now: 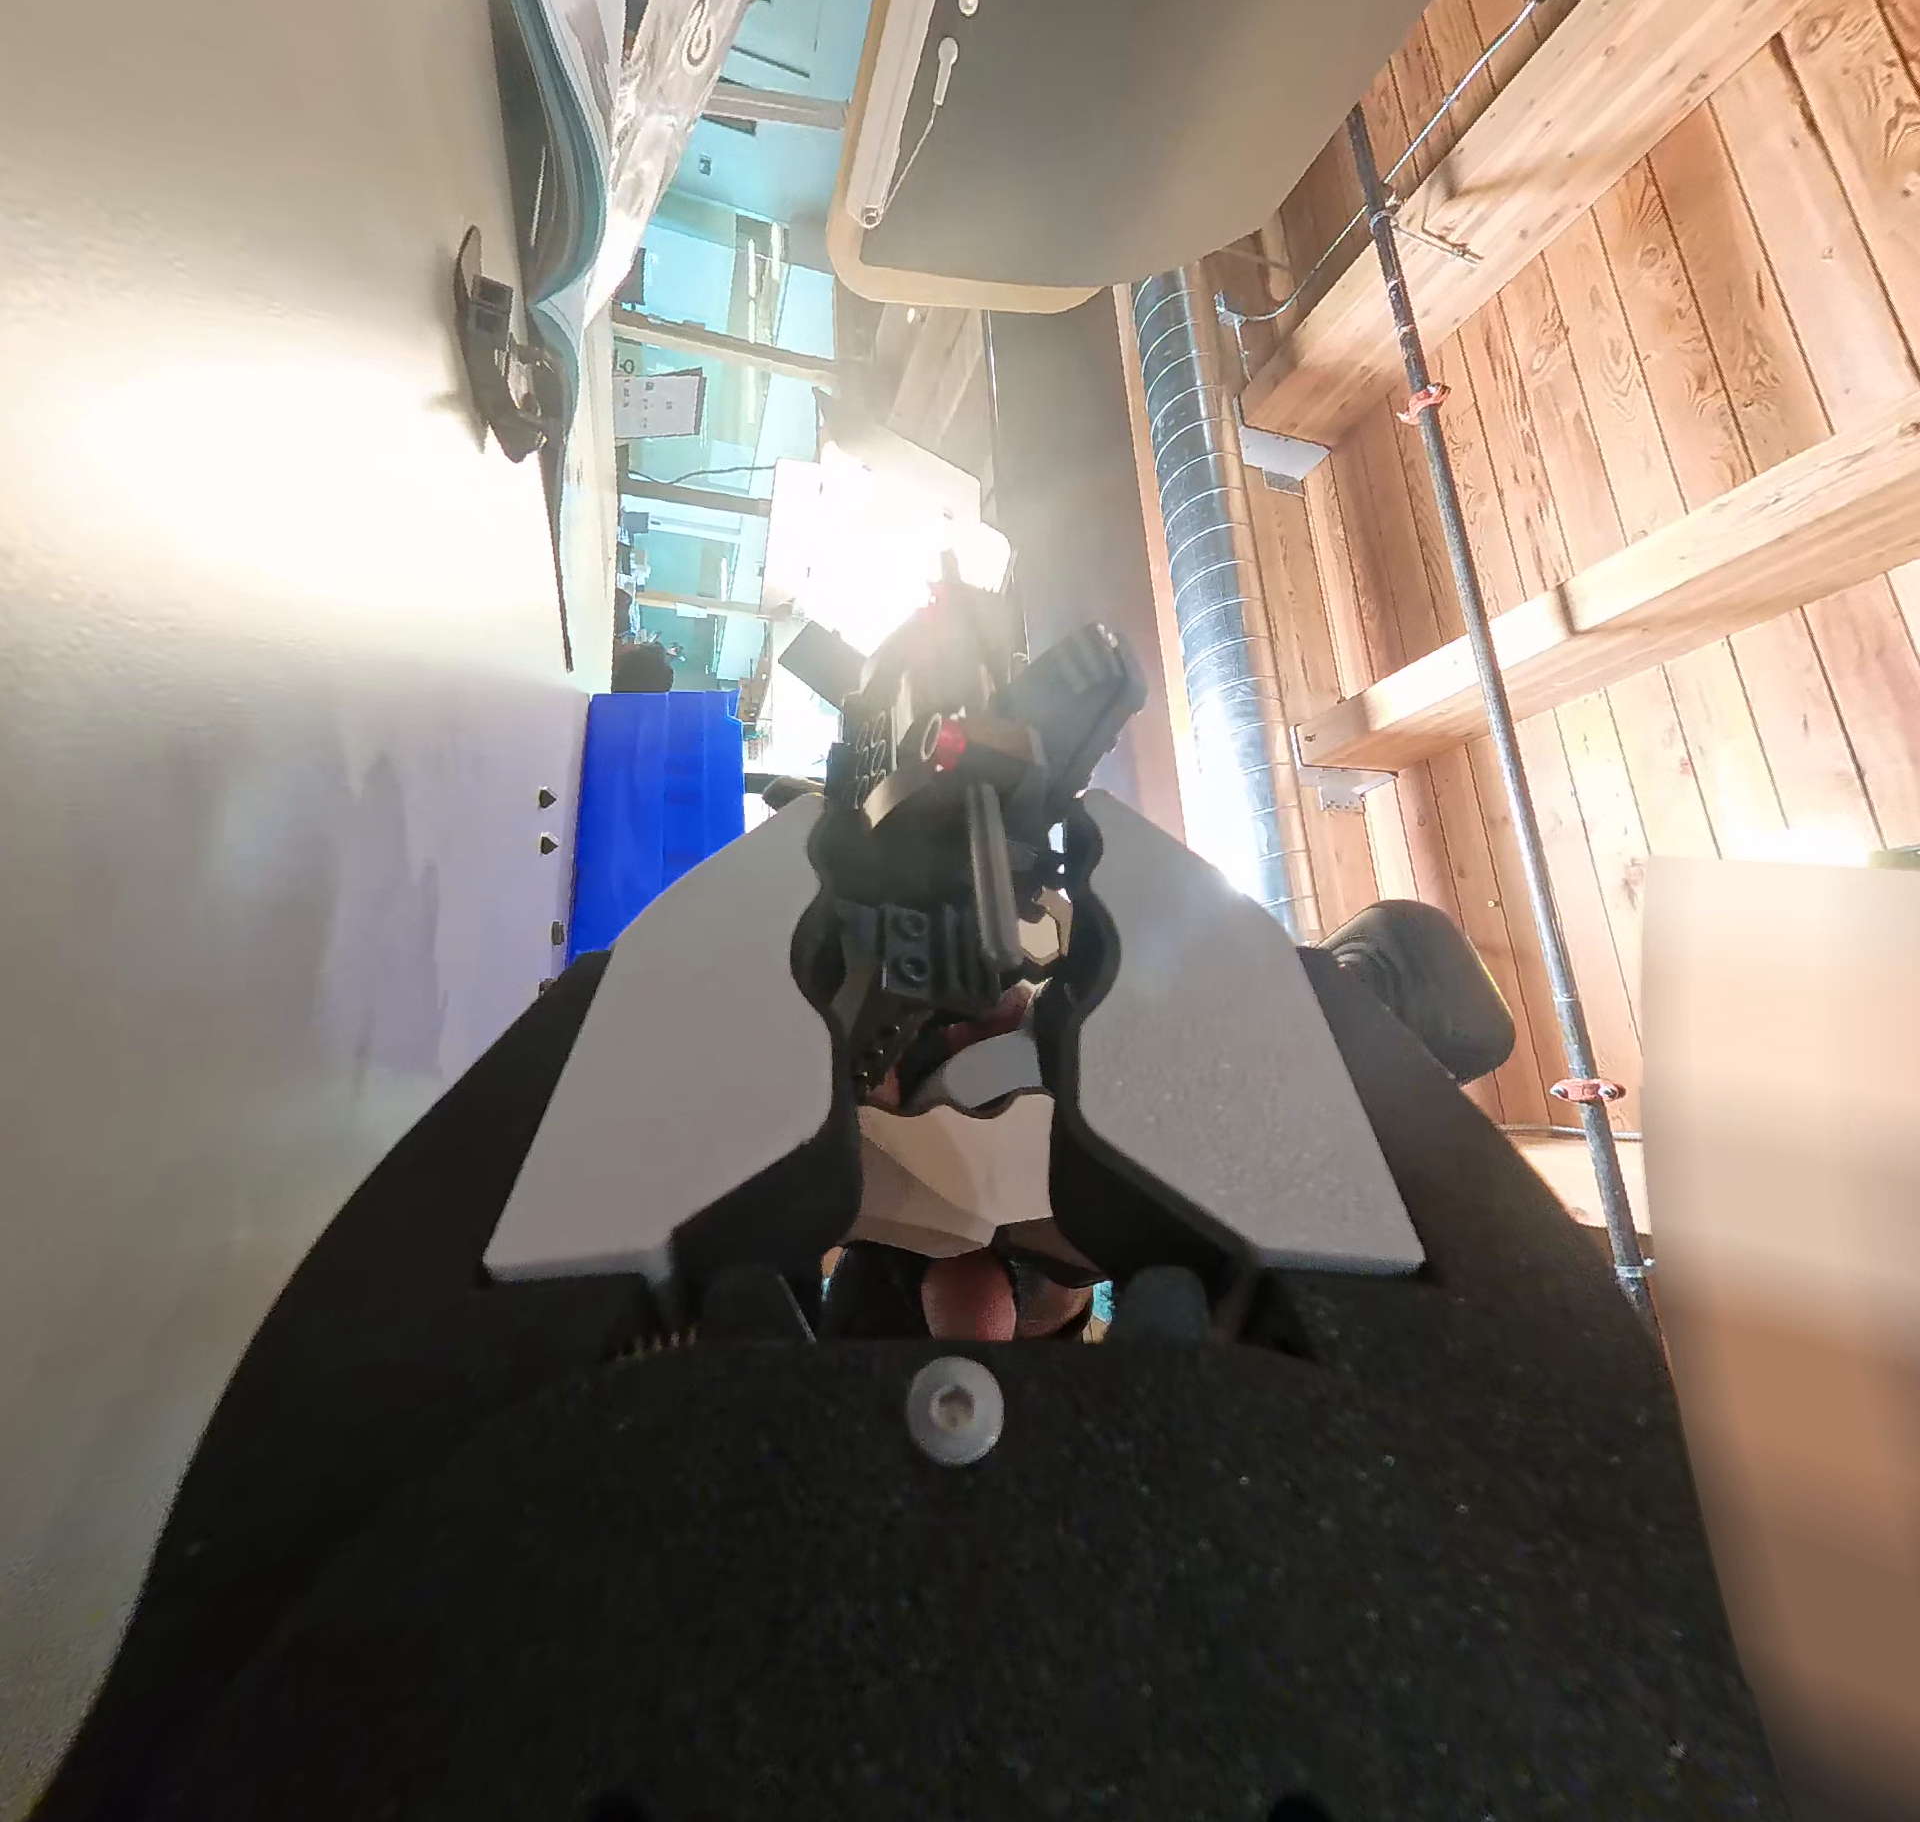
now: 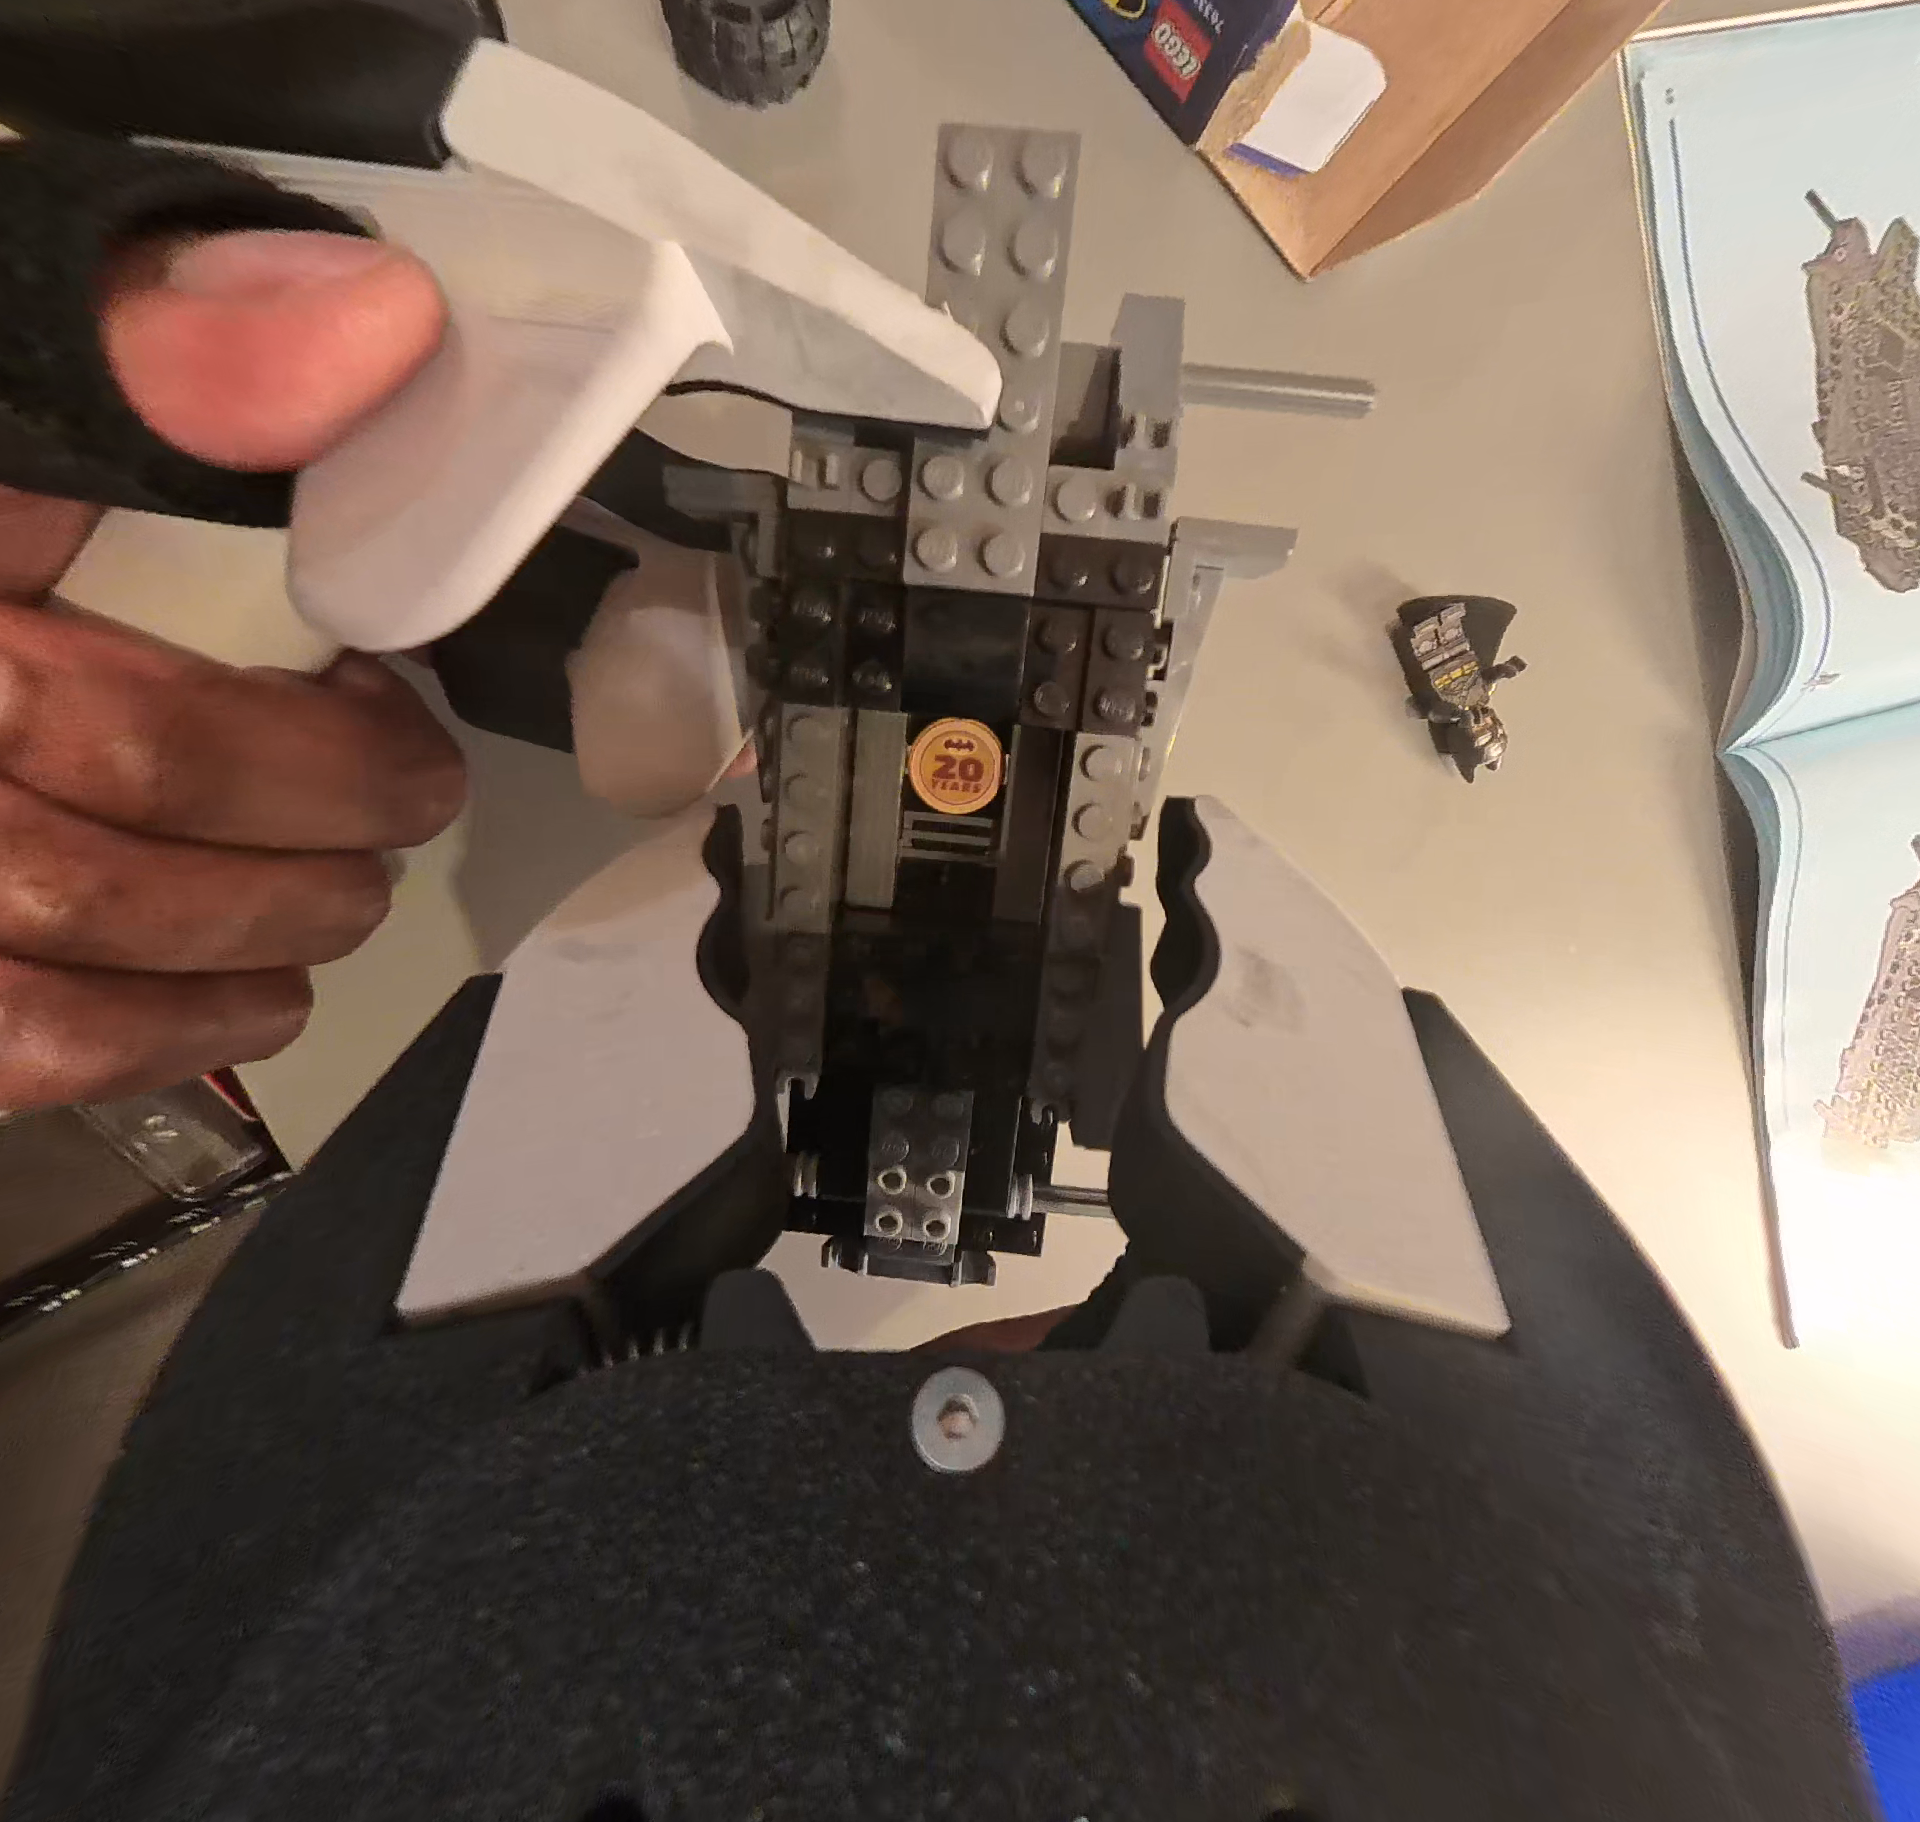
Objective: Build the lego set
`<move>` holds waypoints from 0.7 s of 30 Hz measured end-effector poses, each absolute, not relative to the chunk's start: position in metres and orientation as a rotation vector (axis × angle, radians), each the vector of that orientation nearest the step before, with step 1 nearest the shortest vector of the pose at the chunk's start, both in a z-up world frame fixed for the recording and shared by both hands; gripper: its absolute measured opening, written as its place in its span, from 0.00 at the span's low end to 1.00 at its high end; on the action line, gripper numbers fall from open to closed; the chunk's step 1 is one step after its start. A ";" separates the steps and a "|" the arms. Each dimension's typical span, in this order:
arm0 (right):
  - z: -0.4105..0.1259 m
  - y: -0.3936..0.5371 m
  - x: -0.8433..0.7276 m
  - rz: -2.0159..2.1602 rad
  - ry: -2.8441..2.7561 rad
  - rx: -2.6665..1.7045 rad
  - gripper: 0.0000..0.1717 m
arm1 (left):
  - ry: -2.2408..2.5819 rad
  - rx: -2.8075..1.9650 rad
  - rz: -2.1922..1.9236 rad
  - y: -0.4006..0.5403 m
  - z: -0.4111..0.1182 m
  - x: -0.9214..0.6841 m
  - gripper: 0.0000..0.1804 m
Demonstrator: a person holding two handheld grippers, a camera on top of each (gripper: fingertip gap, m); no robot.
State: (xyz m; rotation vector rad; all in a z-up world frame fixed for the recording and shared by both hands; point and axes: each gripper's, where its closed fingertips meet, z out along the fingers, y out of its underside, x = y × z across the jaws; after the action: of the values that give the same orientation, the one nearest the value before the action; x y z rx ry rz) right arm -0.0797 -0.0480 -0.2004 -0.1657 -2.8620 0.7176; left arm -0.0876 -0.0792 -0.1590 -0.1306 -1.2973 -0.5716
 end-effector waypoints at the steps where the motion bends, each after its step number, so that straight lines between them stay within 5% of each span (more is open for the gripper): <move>1: -0.201 -0.048 -0.080 0.708 -2.862 -0.162 0.45 | -1.299 -0.131 -0.569 -0.079 -0.159 -0.088 0.22; 21: -0.197 -0.052 -0.086 0.778 -2.890 -0.147 0.41 | -1.260 -0.151 -0.575 -0.081 -0.153 -0.092 0.24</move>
State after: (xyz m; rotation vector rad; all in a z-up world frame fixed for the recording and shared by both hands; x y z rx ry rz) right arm -0.0857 -0.0519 -0.1969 -0.1467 -2.8903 0.7776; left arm -0.0923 -0.0814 -0.1525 -0.1507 -1.2595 -0.5753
